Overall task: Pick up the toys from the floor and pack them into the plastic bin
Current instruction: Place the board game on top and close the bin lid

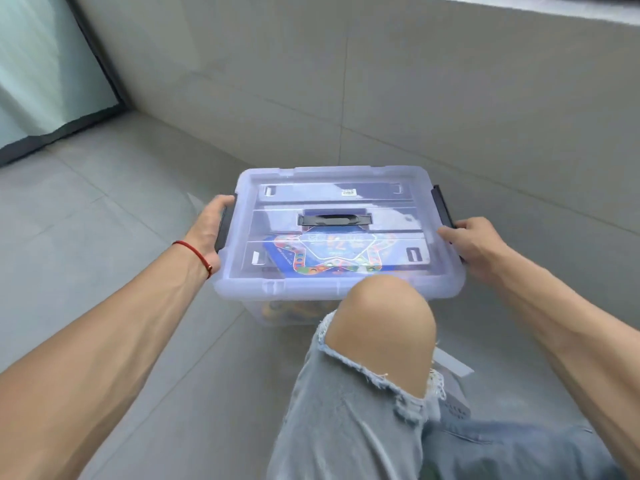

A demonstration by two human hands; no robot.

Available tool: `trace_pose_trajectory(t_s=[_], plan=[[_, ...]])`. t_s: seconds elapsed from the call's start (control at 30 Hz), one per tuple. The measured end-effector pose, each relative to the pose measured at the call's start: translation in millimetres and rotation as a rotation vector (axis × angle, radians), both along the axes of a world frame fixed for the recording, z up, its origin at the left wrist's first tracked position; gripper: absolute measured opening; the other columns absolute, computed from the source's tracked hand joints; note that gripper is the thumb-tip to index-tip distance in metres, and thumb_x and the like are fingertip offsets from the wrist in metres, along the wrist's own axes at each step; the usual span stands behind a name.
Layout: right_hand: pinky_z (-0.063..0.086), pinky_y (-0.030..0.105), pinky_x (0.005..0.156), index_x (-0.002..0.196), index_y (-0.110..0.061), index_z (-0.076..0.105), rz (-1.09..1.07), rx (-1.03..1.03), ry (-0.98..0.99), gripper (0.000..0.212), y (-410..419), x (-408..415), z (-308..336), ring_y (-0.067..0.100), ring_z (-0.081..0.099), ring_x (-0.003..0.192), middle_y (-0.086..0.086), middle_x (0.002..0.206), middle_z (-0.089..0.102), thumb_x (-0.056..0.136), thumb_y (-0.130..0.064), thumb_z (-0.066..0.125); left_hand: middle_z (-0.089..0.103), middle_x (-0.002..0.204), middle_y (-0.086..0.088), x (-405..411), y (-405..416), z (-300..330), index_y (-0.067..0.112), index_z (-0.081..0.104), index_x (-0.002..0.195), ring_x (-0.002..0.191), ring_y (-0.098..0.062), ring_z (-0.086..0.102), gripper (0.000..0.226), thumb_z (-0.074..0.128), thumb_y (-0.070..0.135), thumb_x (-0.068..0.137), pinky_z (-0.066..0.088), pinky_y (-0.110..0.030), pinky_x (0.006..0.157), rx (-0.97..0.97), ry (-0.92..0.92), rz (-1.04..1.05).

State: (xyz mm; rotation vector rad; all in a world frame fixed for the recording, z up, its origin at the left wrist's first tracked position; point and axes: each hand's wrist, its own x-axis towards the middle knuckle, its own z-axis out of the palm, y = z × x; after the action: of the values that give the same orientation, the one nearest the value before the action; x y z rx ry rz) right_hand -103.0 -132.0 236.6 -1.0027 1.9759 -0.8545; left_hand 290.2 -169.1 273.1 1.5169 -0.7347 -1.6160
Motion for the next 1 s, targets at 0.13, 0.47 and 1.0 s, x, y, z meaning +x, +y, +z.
trace_pose_trajectory(t_s=[0.13,0.47,1.0], plan=[[0.053,0.037,0.062,0.087,-0.011,0.058,-0.194,-0.089,-0.030,0.034,50,-61,75,0.025,0.062,0.067,0.014,0.079,0.062,0.073,-0.037,0.076,0.067,0.076,-0.003,-70,-16,48,0.020,0.068,0.079,0.066,-0.027,0.065,0.028,0.058,0.046,0.078,0.056,-0.036,0.069,-0.089,0.030,-0.222],[0.049,0.032,0.064,0.088,-0.010,0.068,-0.752,-0.310,0.019,0.029,208,-168,213,0.023,0.056,0.063,0.007,0.077,0.060,0.077,-0.036,0.065,0.055,0.056,-0.003,-264,35,145,0.019,0.052,0.064,0.051,-0.023,0.055,0.031,0.051,0.044,0.080,0.051,-0.032,0.064,-0.158,0.199,-0.512],[0.038,0.034,0.062,0.070,-0.011,0.061,-0.957,0.055,0.182,0.019,394,-334,25,0.026,0.050,0.064,0.004,0.063,0.053,0.080,-0.024,0.070,0.062,0.128,-0.012,-521,75,-97,0.016,0.065,0.118,0.112,-0.037,0.060,0.085,0.065,0.058,0.043,0.046,-0.048,0.098,0.107,-0.251,-0.934]])
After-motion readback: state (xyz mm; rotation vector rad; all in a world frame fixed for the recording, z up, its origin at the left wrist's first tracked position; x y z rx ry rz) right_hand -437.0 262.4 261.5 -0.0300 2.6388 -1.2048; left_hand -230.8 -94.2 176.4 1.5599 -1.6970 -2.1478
